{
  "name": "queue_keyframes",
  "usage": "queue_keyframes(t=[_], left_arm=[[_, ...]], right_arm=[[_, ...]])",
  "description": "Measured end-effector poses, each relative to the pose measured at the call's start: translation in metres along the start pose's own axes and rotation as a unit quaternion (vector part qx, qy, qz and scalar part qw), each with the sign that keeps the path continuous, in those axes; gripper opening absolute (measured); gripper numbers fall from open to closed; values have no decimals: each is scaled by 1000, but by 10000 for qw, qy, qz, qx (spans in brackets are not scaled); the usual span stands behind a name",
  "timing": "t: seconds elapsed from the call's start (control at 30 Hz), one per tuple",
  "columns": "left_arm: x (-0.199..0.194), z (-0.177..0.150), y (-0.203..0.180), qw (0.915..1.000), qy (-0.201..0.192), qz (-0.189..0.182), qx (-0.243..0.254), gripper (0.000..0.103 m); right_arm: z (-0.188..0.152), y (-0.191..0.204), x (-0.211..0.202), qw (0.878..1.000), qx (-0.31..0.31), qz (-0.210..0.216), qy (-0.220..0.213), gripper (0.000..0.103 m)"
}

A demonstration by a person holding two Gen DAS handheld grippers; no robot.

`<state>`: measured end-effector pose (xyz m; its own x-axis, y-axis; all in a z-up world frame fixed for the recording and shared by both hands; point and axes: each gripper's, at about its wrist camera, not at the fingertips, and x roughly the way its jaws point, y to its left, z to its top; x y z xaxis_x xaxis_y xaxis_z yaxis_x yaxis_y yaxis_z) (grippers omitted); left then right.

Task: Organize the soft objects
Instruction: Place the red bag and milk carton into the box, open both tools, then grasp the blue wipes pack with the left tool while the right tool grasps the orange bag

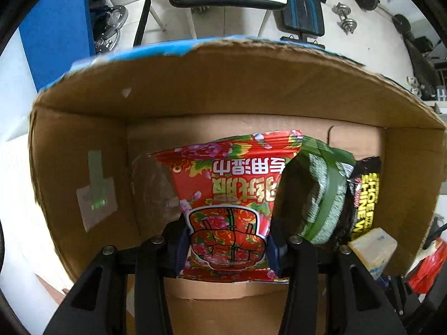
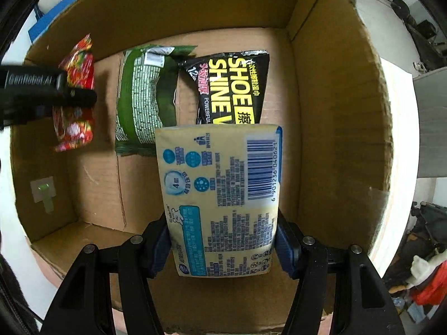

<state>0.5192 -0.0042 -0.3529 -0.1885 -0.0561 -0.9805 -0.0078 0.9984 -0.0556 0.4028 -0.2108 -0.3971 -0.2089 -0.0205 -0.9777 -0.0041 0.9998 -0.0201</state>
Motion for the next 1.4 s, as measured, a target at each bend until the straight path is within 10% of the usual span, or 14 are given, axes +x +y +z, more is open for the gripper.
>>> queue_keyframes(t=[0.2,0.43,0.93,1.4], left_arm=[[-8,-1,8,9990,114,-376,-195,63],[-47,-28,19,9983,-501,-269,-98,99],[-128,-156,14,9775,-2107,21,-140,100],[-131,-251,24,9606,-2586,1014,80,100]], right_arm=[[0,5,-1,9998,52,57,184,69],[-8,8,-37,9993,114,319,-182,98],[-55,20,-102,9890,-177,132,-1464,103],[-145,16,-147,9755,-481,653,-2046,103]])
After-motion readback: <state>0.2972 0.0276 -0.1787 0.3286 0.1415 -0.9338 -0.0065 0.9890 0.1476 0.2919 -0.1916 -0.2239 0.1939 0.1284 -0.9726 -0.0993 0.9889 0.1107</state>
